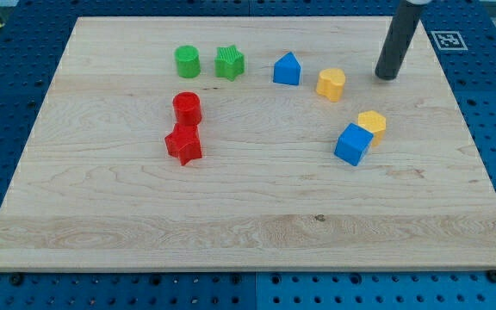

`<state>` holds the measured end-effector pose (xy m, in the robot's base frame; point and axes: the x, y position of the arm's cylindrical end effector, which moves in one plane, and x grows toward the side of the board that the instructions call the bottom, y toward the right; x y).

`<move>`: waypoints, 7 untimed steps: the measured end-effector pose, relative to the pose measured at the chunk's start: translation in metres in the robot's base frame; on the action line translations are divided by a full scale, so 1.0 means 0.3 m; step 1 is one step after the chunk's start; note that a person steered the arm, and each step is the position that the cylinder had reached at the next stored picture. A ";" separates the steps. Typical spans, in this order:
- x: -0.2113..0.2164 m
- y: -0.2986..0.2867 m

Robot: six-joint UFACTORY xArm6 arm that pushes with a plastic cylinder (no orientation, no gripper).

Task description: Push the heart and triangle upwards

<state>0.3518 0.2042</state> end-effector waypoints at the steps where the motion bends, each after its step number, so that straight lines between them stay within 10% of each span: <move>1: 0.122 -0.001; 7: 0.108 -0.288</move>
<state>0.3843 0.1178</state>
